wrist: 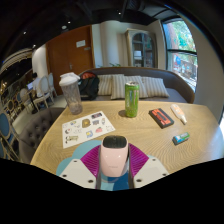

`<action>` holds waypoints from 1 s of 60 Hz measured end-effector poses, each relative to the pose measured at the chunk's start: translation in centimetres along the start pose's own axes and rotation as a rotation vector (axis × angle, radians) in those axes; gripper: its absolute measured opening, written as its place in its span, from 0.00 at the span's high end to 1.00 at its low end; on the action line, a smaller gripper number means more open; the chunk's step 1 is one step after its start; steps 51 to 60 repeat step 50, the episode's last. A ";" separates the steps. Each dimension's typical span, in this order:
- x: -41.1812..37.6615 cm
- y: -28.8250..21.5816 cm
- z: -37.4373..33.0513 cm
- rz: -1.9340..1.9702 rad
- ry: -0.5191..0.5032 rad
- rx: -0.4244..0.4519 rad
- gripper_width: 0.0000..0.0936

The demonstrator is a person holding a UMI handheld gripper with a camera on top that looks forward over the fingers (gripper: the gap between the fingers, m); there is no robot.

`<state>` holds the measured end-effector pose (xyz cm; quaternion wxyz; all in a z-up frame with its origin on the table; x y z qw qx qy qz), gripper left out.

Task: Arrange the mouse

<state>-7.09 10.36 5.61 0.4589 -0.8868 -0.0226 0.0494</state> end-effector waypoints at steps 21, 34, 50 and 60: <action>-1.2 6.3 1.9 -0.026 0.046 -0.104 0.46; -1.0 6.5 -2.4 -0.027 0.055 -0.212 0.11; 2.3 10.8 -14.2 0.003 0.105 -0.342 0.10; 2.3 10.8 -14.2 0.003 0.105 -0.342 0.10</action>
Point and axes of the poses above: the point between the fingertips, and its own axes, seen from behind it with the camera up: x to the right, y down, z forward, the way the camera looks, the point moved 1 cm from there along -z, backward, against the way the camera looks, and after that the axes turned 2 degrees about y, right-handed, at the moved point
